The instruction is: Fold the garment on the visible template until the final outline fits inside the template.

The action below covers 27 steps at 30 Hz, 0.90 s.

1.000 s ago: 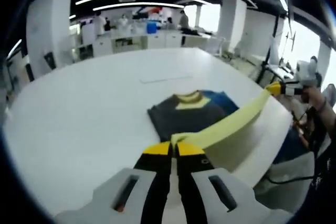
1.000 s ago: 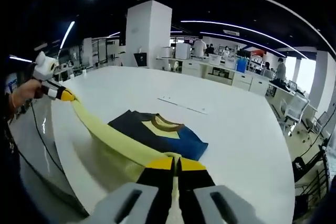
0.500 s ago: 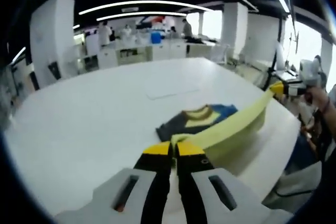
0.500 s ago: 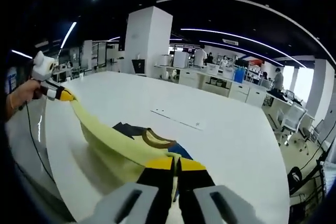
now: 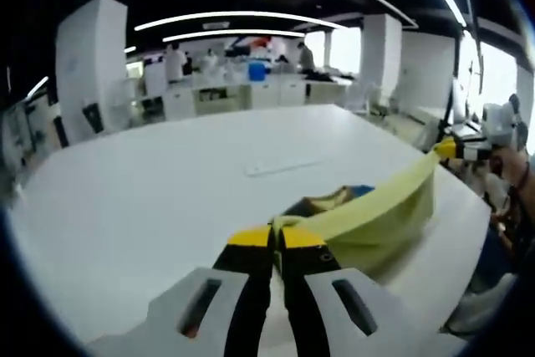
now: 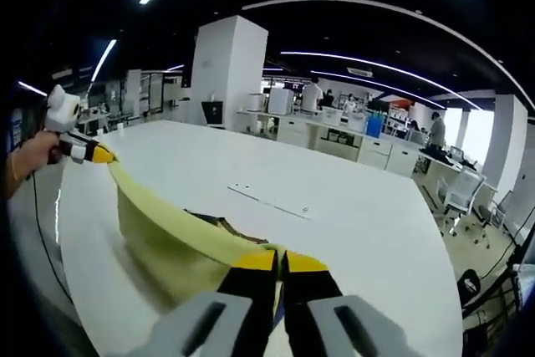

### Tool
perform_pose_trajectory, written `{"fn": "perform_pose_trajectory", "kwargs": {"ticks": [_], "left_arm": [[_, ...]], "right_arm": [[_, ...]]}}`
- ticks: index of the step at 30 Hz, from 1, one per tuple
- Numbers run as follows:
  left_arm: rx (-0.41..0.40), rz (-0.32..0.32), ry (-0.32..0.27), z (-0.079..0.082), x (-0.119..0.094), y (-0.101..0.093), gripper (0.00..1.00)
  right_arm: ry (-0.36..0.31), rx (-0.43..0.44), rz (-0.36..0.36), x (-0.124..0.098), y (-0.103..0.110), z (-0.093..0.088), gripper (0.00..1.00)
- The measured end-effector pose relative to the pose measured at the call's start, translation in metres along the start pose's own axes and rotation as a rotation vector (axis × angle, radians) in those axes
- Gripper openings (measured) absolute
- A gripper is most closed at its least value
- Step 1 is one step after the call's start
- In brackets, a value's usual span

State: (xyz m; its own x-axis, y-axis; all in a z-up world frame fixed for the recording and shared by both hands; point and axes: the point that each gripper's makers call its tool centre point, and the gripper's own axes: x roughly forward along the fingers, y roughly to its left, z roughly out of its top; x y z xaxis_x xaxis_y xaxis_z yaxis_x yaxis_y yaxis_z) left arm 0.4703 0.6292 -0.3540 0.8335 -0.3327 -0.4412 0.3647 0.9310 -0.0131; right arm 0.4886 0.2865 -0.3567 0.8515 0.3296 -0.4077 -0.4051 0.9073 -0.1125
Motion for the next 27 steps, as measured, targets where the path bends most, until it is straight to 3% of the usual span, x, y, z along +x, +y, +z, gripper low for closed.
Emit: {"fn": "perform_pose_trajectory", "kwargs": {"ticks": [21,27], "left_arm": [[-0.054,0.052,-0.111,0.012,0.061,0.032,0.00],[-0.069,0.070,-0.111,0.005,0.074,0.035,0.00]], "right_arm": [[-0.043,0.050,-0.044,0.051,-0.024,0.004,0.00],[-0.030,0.056,-0.047,0.068,-0.028,-0.004,0.00]]}}
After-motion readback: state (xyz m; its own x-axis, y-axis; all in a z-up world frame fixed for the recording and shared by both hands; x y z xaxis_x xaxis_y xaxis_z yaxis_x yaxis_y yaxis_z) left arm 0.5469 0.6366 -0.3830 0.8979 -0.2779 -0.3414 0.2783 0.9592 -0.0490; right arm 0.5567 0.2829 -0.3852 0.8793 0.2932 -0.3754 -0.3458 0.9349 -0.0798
